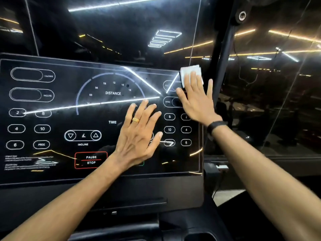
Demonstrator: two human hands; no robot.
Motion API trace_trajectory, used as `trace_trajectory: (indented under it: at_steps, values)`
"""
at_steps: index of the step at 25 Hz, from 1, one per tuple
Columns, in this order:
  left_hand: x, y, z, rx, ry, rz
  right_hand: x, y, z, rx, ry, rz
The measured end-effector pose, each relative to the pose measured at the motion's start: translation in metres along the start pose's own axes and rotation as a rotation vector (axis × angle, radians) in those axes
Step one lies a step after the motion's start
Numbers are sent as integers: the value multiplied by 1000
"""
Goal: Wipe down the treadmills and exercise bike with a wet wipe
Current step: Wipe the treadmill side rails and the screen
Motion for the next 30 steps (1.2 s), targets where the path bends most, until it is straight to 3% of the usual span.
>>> trace_trajectory:
  at_steps: [4,7,13,16,23,30]
  values:
    - [-19,10,19,-67,32,-18,-18,3,2,37,50,-30]
    - [-18,12,27,-98,1,10,42,-20,13,59,100,-46]
    - [-4,8,21,-91,-117,60,181,-58,63,47,1,37]
    - [-8,9,19,-83,-114,44,141,-46,41,-84,-17,15]
    - [-18,12,17,-95,-130,69,13,-7,-2,27,32,33]
    - [-2,12,38,-94,-147,106,160,-46,35,192,533,179]
Point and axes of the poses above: each hand's wrist, its own x-axis away from the middle knuckle, its own y-axis out of the back of the hand, z = x × y, the point moved 1 cm from there along -x, towards the middle knuckle, and after that the axes turned 7 degrees about y, right-handed, at the moved point
